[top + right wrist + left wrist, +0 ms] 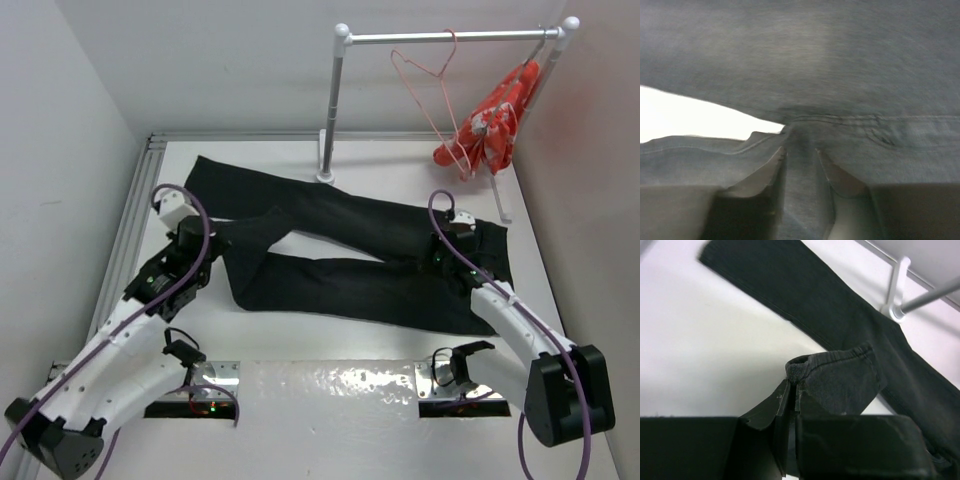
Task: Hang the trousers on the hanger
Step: Flatten out the trousers at the center of the board.
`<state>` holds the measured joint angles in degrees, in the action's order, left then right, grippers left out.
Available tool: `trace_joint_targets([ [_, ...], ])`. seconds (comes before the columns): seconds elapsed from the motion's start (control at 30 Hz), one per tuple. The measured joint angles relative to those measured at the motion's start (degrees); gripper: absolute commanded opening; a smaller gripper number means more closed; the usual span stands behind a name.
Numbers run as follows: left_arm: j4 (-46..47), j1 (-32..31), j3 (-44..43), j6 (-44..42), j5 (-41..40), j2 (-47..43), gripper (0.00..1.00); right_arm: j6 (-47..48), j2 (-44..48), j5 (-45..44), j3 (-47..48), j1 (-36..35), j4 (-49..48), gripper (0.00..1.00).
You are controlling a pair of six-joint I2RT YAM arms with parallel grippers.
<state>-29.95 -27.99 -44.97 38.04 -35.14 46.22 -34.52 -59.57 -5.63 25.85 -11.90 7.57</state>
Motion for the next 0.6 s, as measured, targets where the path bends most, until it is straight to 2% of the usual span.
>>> trace_joint_targets([
  [0.03, -1.7, 0.0, -0.5, 0.0, -0.7, -1.5, 0.0, 0.1, 0.0, -1.2, 0.0, 0.0, 0.5, 0.0],
  [0.17, -8.7, 0.0, -3.0, -1.1, -4.2, -6.6, 0.0, -0.9, 0.9, -8.7, 0.0, 0.9, 3.6, 0.0],
  [0.2, -10.7, 0.0, -4.2, -1.7, -5.3, -7.6, 0.0, -1.3, 1.6, -10.2, 0.0, 2.2, 4.3, 0.04],
  [0.23, -12.0, 0.0, -5.4, -2.2, -6.2, -8.3, 0.0, -1.8, 2.4, -11.8, -0.2, 3.8, 4.9, 0.16],
  [0.27, -13.1, 0.0, -6.8, -2.8, -7.2, -9.2, 0.0, -2.9, 3.3, -13.9, -0.8, 6.2, 5.2, 0.41],
  [0.3, -13.7, 0.0, -8.0, -3.4, -8.0, -10.0, 0.0, -4.0, 4.2, -15.8, -1.6, 8.5, 5.3, 0.52],
  [0.37, -13.8, 0.0, -9.7, -4.8, -9.2, -11.6, 0.0, -6.2, 5.7, -19.3, -4.1, 15.1, 5.6, 0.67],
  [0.43, -13.9, 0.0, -10.1, -6.3, -10.2, -13.7, 0.0, -8.2, 5.7, -22.5, -5.9, 19.3, 6.5, 0.69],
  [0.6, -14.4, 0.0, -10.3, -9.7, -12.3, -17.3, 0.0, -12.4, 3.5, -27.2, -6.4, 23.6, 8.5, 0.74],
])
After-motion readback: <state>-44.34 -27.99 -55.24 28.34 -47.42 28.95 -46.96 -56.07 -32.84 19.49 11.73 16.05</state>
